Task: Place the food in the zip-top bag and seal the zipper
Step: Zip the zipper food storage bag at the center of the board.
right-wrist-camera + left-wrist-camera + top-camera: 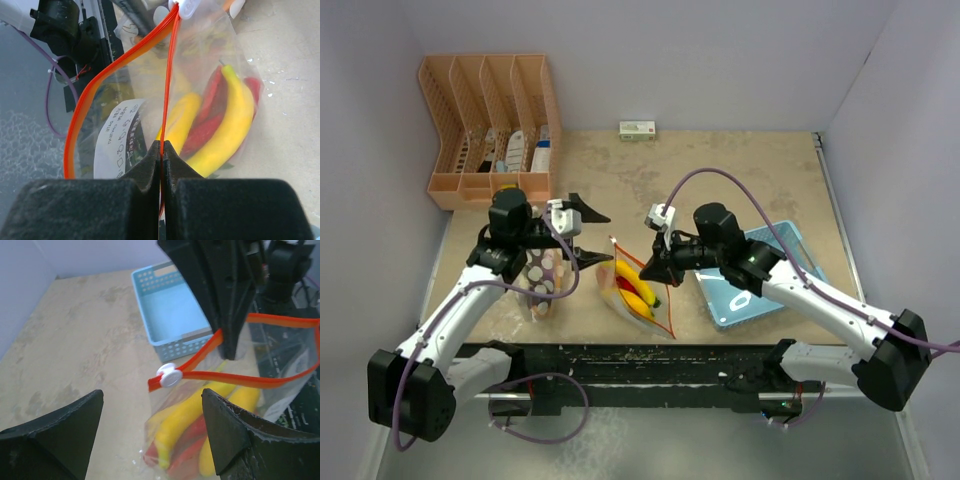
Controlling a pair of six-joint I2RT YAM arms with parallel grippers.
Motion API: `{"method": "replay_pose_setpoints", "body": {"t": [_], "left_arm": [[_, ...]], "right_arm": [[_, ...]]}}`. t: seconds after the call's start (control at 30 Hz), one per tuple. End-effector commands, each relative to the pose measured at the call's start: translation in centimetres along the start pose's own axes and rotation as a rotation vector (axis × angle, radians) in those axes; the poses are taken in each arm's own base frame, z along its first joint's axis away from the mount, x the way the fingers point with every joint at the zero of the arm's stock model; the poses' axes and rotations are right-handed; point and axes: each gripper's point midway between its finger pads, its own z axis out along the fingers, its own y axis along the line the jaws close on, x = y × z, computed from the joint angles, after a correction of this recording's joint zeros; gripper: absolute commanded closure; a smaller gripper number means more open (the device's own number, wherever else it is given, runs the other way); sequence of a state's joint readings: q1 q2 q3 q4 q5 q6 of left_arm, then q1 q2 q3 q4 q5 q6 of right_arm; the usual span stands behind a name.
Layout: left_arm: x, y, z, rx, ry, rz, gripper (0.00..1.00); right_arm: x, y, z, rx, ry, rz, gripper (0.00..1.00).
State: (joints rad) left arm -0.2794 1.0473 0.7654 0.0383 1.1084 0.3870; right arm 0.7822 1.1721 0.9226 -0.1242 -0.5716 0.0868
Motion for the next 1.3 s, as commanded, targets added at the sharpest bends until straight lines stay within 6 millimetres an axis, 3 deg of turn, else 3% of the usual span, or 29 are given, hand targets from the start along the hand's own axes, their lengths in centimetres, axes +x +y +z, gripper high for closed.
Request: {"method": "replay_pose_setpoints", "body": {"t": [0.0, 0.2, 0.47, 0.63, 0.77, 0.87, 0.97, 1.03, 1.13, 1.27], "left_arm": [[-2.9, -3.1, -0.1, 0.204, -0.127, 0.004, 0.17], [-1.8, -3.7, 0.2, 0.224, -0.120, -0.048, 0.19], [-0.6, -3.5, 0.9, 0.231, -0.090, -0.128, 0.31], [-0.3, -3.5, 1.1, 0.234, -0.074, -0.183, 0.55], [-0.1, -3.4, 1.2, 0.223, -0.059, -0.233, 0.67], [0.1, -2.9, 1.3, 0.195, -0.046, -0.259, 1.00], [0.2, -2.6, 1.3, 0.179, -0.038, -0.285, 1.00], [0.1, -2.6, 1.4, 0.183, -0.035, -0.296, 1.00], [-0.1, -2.4, 1.3, 0.168, -0.028, -0.307, 1.00], [-0.5, -2.3, 1.2, 0.147, -0.023, -0.317, 1.00]], "right_arm": [[-3.6, 0.7, -0.9, -0.018, -0.077, -0.082, 1.00], [-3.3, 0.6, -0.8, -0.021, -0.063, -0.082, 1.00], [-3.4, 0.4, -0.8, -0.005, -0.067, -0.086, 1.00], [-3.6, 0.1, -0.9, 0.009, -0.072, -0.087, 1.00], [-3.9, -0.5, -1.3, 0.057, -0.086, -0.083, 1.00], [-4.2, -0.6, -1.7, 0.080, -0.098, -0.081, 1.00], [-4.9, -0.8, -2.1, 0.108, -0.109, -0.079, 0.72], [-6.0, -1.0, -2.7, 0.141, -0.128, -0.080, 0.60], [-7.8, -0.6, -3.9, 0.166, -0.171, -0.099, 0.53], [-10.8, 0.1, -5.3, 0.178, -0.255, -0.140, 0.28]]}}
